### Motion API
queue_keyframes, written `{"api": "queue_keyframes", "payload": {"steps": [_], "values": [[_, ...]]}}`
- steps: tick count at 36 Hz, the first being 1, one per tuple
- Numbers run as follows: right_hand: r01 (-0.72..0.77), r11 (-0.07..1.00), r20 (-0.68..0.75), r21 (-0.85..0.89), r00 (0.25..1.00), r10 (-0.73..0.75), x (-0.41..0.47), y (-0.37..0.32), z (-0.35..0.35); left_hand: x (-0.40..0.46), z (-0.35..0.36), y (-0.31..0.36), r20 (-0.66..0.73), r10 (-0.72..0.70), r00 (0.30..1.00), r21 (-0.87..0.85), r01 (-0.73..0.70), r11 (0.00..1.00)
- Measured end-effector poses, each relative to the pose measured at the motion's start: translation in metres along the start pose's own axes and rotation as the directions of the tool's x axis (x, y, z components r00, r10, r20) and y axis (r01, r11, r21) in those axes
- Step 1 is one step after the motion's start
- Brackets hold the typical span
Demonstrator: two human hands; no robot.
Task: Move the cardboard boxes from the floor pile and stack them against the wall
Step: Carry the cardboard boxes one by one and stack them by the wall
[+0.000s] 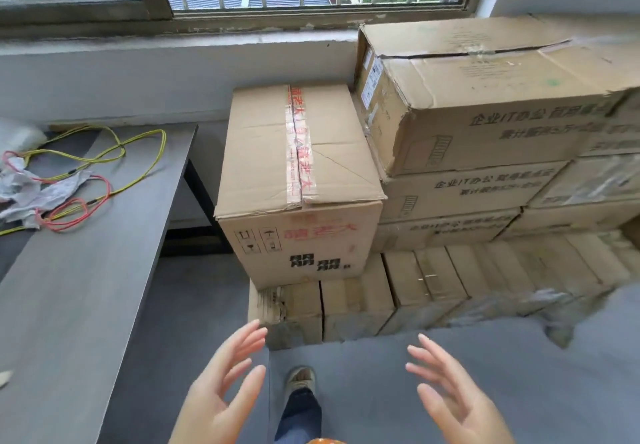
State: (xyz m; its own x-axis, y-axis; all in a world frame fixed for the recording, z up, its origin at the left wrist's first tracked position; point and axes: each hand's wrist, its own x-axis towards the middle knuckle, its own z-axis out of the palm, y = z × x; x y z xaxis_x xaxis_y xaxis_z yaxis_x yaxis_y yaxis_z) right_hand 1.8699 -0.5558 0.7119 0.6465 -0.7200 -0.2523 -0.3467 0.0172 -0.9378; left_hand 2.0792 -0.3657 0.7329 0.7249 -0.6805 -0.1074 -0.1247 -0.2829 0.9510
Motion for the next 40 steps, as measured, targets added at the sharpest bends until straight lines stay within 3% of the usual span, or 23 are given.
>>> {"api": "queue_keyframes", "payload": {"steps": [7,11,16,22,30,34,40], "values": [[0.016,0.993,-0.247,0.115,0.969,0.013,-0.052,0.020,0.004,-0.013,0.035,-0.003,0.172,0.054,0.984,0.041,-0.062,0.997],[-0.005,0.985,-0.456,0.172,0.886,0.084,-0.080,0.030,0.002,-0.003,0.057,0.003,0.274,0.080,0.958,0.031,-0.092,0.995],[0.037,0.965,-0.725,0.258,0.668,0.169,-0.113,0.032,0.004,0.025,0.075,0.002,0.506,0.016,0.862,0.039,-0.041,0.998],[0.118,0.938,-0.896,0.325,0.357,0.265,-0.148,0.039,0.020,0.062,0.099,0.006,0.748,0.037,0.663,0.067,-0.131,0.989],[0.135,0.917,-0.926,0.374,-0.004,0.378,-0.196,0.037,0.077,0.053,0.143,0.037,0.915,0.083,0.396,-0.007,-0.190,0.982],[0.136,0.895,-0.876,0.426,-0.188,0.445,-0.228,0.034,0.105,0.028,0.167,0.042,0.955,0.137,0.265,-0.071,-0.242,0.968],[0.171,0.879,-0.782,0.445,-0.405,0.474,-0.283,0.037,0.133,-0.032,0.200,0.047,0.990,0.131,0.049,-0.113,-0.268,0.957]]}}
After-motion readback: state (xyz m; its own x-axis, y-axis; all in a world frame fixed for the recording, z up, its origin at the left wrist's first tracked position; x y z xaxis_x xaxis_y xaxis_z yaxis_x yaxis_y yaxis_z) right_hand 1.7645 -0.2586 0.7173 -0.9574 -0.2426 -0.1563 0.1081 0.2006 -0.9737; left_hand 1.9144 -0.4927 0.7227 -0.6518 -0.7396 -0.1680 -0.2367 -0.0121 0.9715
